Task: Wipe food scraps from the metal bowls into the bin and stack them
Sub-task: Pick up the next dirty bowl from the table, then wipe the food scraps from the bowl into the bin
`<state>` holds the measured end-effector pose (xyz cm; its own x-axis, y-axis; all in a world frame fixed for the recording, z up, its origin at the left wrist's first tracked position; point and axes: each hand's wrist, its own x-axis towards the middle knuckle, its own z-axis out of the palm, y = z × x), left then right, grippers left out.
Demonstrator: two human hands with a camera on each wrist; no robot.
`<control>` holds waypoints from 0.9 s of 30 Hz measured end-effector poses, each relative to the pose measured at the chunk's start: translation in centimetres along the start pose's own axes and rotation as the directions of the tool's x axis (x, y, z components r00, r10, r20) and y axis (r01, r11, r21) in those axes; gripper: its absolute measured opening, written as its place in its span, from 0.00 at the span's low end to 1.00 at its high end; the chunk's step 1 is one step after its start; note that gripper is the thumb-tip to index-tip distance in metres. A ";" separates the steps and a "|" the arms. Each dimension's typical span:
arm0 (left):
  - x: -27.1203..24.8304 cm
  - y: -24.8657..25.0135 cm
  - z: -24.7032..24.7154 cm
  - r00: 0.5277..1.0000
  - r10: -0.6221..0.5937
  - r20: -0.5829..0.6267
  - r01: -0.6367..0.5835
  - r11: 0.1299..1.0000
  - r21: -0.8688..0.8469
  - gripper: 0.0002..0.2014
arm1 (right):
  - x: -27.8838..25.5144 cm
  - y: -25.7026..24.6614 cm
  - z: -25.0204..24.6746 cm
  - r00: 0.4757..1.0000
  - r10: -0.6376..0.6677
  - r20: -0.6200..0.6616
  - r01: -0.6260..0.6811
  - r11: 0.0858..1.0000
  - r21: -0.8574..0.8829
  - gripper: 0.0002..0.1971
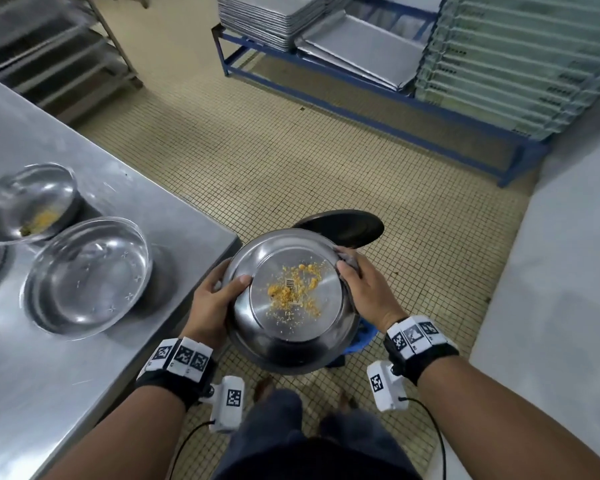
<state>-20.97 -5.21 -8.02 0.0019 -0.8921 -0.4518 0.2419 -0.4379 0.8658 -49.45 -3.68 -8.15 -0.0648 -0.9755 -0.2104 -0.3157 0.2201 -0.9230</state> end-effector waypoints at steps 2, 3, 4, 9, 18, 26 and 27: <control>0.4 -0.5 -0.2 0.999 -0.025 -0.042 0.026 0.999 0.023 0.49 | -0.1 0.8 0.4 0.998 0.066 0.001 -0.066 0.998 0.008 0.16; 0.5 -0.7 -0.1 0.997 -0.040 -0.059 0.041 0.999 0.029 0.52 | 0.0 1.2 0.5 0.995 0.097 0.011 -0.097 0.995 -0.007 0.16; 0.7 -0.8 0.0 0.996 -0.049 -0.070 0.052 0.998 0.035 0.54 | 0.2 1.6 0.5 0.992 0.127 0.022 -0.127 0.992 -0.028 0.16; 1.3 -0.4 1.2 0.995 -0.048 -0.089 0.057 0.994 0.095 0.44 | 1.6 3.3 0.3 0.981 0.192 0.022 -0.188 0.976 -0.114 0.17; 2.9 0.1 4.4 0.984 0.019 -0.179 0.025 0.970 0.242 0.55 | 2.7 4.2 -1.2 0.961 0.194 -0.195 -0.218 0.970 -0.109 0.18; 3.5 -1.1 7.2 0.971 0.015 -0.240 0.068 0.941 0.331 0.54 | 1.1 4.8 -2.5 0.928 0.257 -0.268 -0.239 0.966 0.101 0.09; 3.5 -1.3 7.5 0.969 0.017 -0.247 0.072 0.935 0.347 0.54 | 0.9 5.2 -2.6 0.925 0.268 -0.268 -0.239 0.961 0.138 0.10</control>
<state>-28.57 -8.63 -9.13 0.2457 -0.8445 -0.4760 -0.1108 -0.5123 0.8517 -53.63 -3.44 -12.26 -0.3979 -0.8455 -0.3561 -0.1570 0.4451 -0.8816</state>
